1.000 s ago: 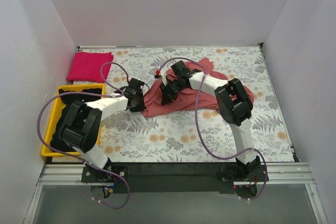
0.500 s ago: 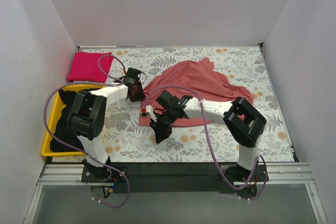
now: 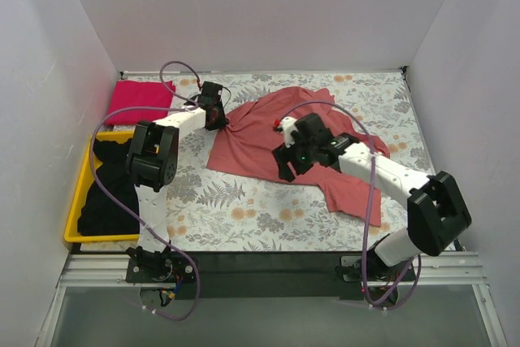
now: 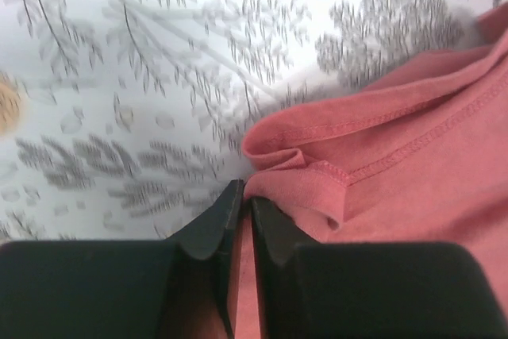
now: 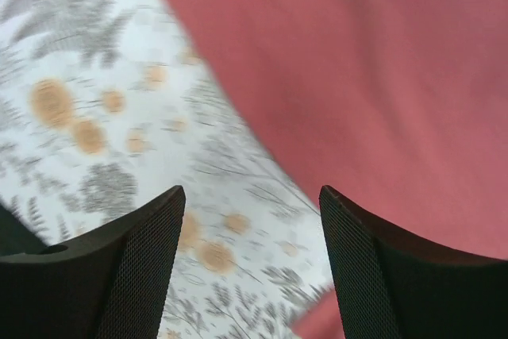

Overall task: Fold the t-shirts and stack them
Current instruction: Flatten the tshirt out

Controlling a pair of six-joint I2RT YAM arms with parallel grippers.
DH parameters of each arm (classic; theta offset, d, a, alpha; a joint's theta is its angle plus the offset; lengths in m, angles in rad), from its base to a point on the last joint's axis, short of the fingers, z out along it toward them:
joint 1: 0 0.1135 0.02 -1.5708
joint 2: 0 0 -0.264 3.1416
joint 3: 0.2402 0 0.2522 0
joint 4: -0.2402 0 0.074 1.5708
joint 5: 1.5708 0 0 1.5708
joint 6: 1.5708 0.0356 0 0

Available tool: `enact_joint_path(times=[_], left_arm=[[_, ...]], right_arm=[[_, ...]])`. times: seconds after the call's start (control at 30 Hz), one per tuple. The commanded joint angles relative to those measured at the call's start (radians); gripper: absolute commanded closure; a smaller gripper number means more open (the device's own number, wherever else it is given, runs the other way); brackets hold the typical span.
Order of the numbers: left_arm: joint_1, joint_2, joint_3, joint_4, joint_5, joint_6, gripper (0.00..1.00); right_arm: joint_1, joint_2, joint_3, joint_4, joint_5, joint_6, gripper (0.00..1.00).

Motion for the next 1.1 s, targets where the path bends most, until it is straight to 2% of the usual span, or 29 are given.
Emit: enact_joint_path(times=[0.0, 0.07, 0.1, 0.13, 0.2, 0.27, 0.47, 0.53, 0.63, 0.8, 1.07], left_arm=[[0.026, 0.014, 0.098, -0.018, -0.058, 0.037, 0.91], [0.028, -0.020, 0.111, -0.034, -0.081, 0.039, 0.82], [0.028, -0.044, 0.099, -0.038, -0.087, 0.037, 0.70], [0.028, -0.080, 0.053, -0.038, -0.091, 0.034, 0.54], [0.028, -0.193, -0.004, -0.043, -0.113, 0.022, 0.43], [0.028, -0.271, -0.105, -0.058, -0.111, 0.003, 0.37], [0.023, -0.607, -0.422, -0.147, 0.005, -0.064, 0.37], [0.016, -0.655, -0.505, -0.147, 0.033, -0.093, 0.37], [0.008, -0.645, -0.555, -0.141, 0.048, -0.130, 0.37], [-0.017, -0.569, -0.523, -0.137, 0.016, -0.141, 0.34], [-0.047, -0.485, -0.486, -0.144, -0.055, -0.142, 0.37]], right_arm=[[-0.178, -0.100, -0.083, -0.015, 0.195, 0.178, 0.25], [-0.238, -0.166, -0.126, -0.016, 0.244, 0.201, 0.25], [-0.276, -0.186, -0.140, -0.015, 0.272, 0.215, 0.25], [-0.290, -0.218, -0.153, -0.015, 0.293, 0.220, 0.24], [-0.332, -0.241, -0.189, -0.013, 0.327, 0.241, 0.24], [-0.367, -0.255, -0.221, -0.015, 0.320, 0.266, 0.25], [-0.464, -0.284, -0.304, 0.094, 0.317, 0.333, 0.28], [-0.478, -0.278, -0.315, 0.117, 0.304, 0.333, 0.28], [-0.481, -0.272, -0.328, 0.137, 0.301, 0.332, 0.29], [-0.482, -0.313, -0.365, 0.146, 0.343, 0.322, 0.28], [-0.484, -0.405, -0.436, 0.186, 0.353, 0.326, 0.29]])
